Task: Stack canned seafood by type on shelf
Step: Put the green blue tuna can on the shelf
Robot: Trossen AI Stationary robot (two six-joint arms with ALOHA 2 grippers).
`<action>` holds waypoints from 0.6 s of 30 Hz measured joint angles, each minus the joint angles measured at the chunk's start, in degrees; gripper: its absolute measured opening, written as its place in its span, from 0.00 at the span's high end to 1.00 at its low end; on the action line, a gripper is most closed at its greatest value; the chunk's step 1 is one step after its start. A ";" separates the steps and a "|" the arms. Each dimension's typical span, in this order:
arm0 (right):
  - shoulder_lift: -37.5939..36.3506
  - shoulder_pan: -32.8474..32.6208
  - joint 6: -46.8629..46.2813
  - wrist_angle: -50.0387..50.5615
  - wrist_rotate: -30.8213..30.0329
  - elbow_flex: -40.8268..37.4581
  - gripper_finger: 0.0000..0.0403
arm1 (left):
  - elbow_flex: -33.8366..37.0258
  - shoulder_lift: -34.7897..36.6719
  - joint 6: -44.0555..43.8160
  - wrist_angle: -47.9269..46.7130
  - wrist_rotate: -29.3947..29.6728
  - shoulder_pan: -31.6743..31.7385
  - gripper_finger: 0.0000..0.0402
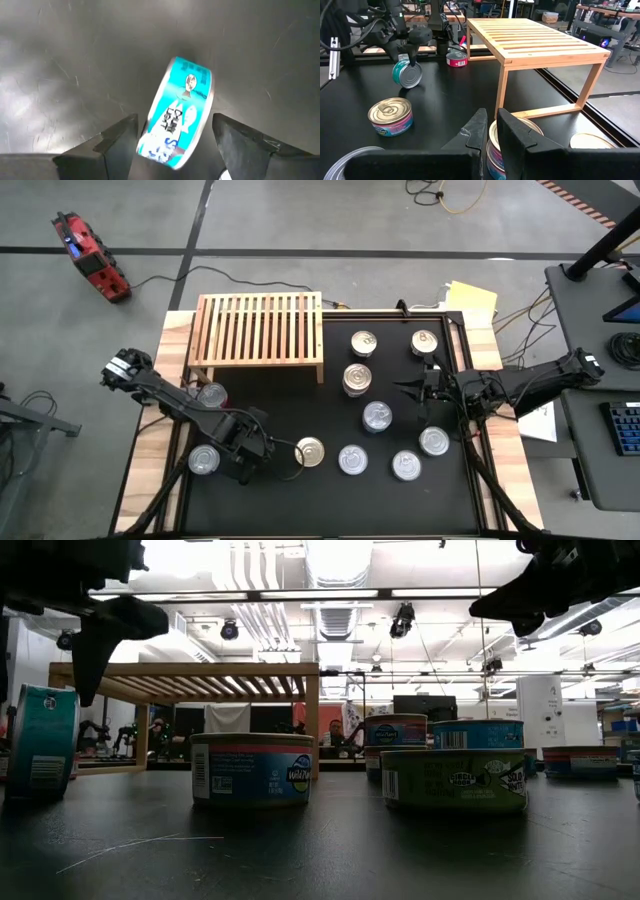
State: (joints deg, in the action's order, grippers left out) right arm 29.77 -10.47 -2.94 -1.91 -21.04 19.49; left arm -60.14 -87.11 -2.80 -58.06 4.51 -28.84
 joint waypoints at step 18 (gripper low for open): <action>0.00 -0.01 -0.02 0.01 -0.02 0.00 0.92 | 3.08 0.04 0.82 4.52 -0.74 0.02 0.68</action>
State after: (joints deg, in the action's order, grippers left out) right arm 29.76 -10.48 -2.96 -1.91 -21.05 19.49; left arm -57.06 -87.07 -1.98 -53.55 3.78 -28.82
